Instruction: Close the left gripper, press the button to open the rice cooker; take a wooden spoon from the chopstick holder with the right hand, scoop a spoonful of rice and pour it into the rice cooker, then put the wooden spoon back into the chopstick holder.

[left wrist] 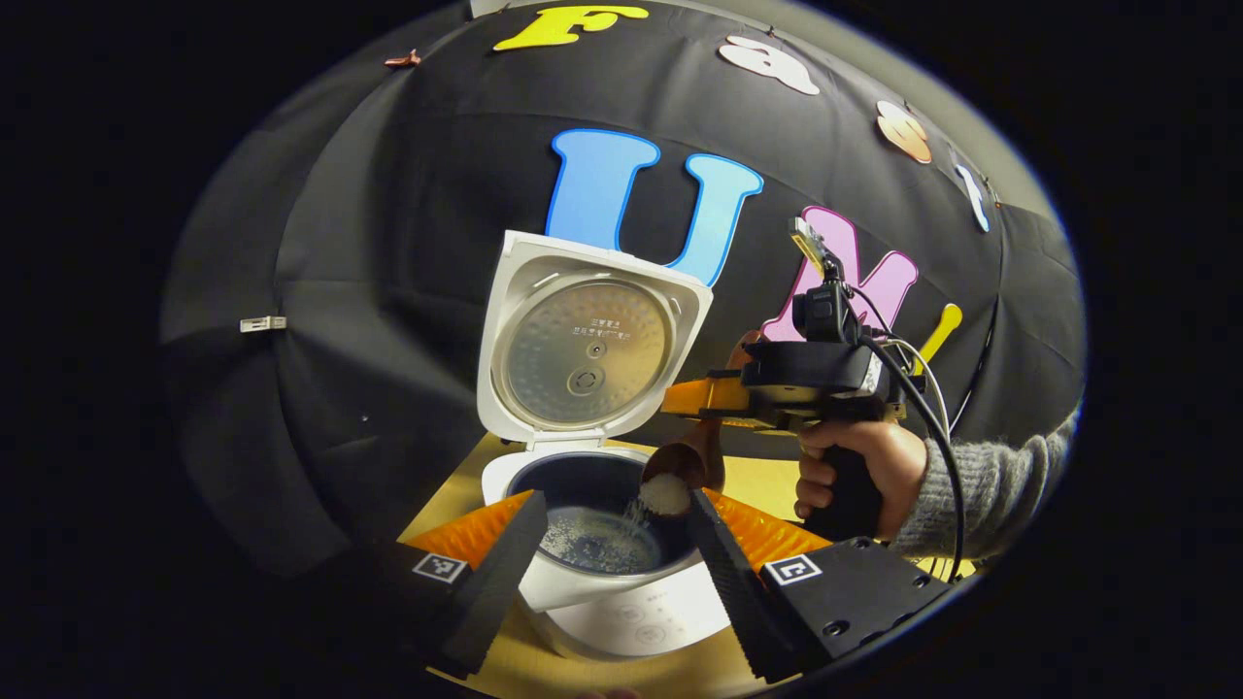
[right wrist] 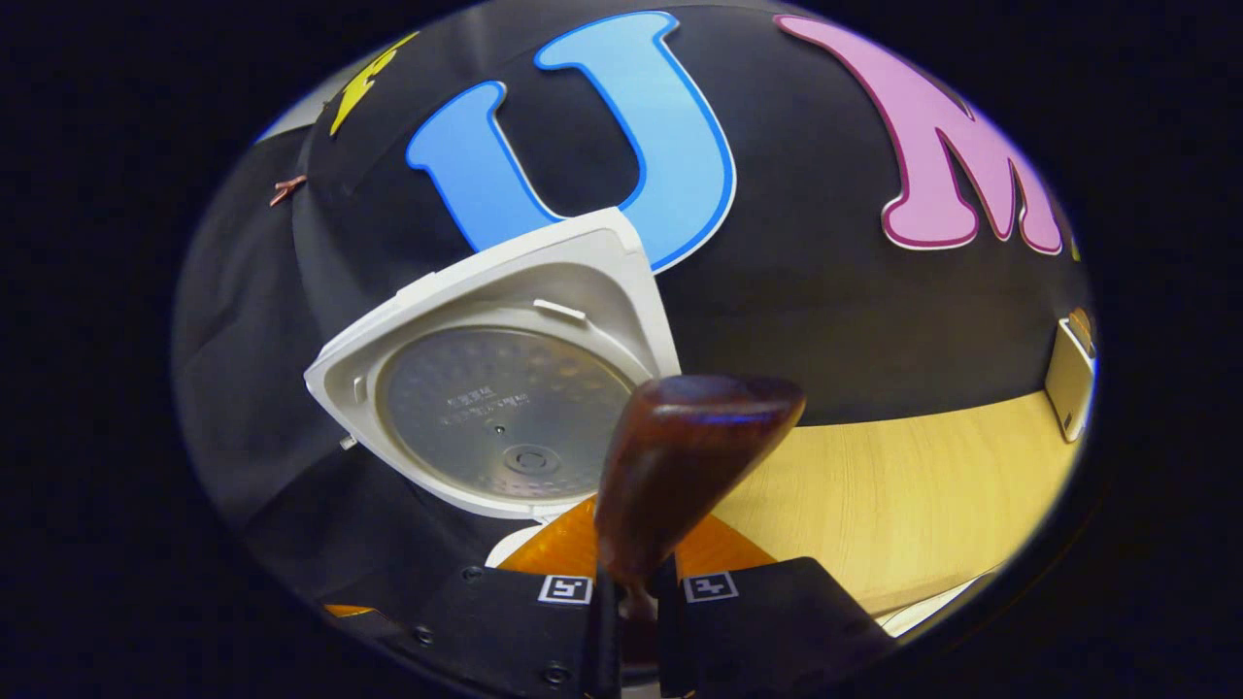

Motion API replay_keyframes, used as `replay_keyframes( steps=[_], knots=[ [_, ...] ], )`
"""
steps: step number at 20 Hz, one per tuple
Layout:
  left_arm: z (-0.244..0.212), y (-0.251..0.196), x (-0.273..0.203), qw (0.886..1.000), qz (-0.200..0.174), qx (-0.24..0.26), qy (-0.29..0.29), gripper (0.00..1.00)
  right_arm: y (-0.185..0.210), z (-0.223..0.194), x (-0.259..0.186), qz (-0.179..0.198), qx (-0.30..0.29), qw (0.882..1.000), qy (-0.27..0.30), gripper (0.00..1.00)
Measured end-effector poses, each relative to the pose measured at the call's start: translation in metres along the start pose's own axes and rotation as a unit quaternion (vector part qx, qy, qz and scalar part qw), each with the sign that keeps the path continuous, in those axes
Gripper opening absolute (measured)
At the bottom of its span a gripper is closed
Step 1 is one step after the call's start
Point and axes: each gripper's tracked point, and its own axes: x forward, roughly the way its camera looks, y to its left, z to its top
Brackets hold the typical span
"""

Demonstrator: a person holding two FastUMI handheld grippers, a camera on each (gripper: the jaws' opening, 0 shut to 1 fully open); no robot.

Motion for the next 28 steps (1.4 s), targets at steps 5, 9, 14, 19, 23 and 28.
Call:
replay_keyframes(
  steps=[5, 9, 14, 19, 23, 28],
  knots=[
    [0.001, 0.002, -0.001, 1.0, -0.001, 0.001, -0.003, 0.96, 0.011, -0.01, 0.0, -0.003, -0.069, 0.998, 0.004, 0.19],
    [-0.004, 0.005, -0.008, 1.0, 0.005, 0.004, -0.001, 0.96, 0.028, -0.015, 0.001, 0.009, -0.157, 0.987, -0.003, 0.19],
    [-0.007, 0.012, -0.013, 1.0, 0.018, -0.003, 0.003, 0.96, 0.052, -0.015, 0.0, 0.032, -0.291, 0.956, -0.019, 0.19],
    [-0.011, 0.015, -0.017, 1.0, 0.022, 0.0, 0.005, 0.95, 0.086, -0.004, -0.005, 0.071, -0.373, 0.924, -0.043, 0.19],
    [-0.01, 0.017, -0.018, 1.0, 0.025, -0.001, 0.003, 0.95, 0.101, -0.008, -0.011, 0.088, -0.421, 0.901, -0.054, 0.19],
    [-0.012, 0.021, -0.025, 1.0, 0.03, -0.008, 0.002, 0.95, 0.082, -0.016, -0.006, 0.081, -0.316, 0.945, -0.011, 0.19]
  ],
)
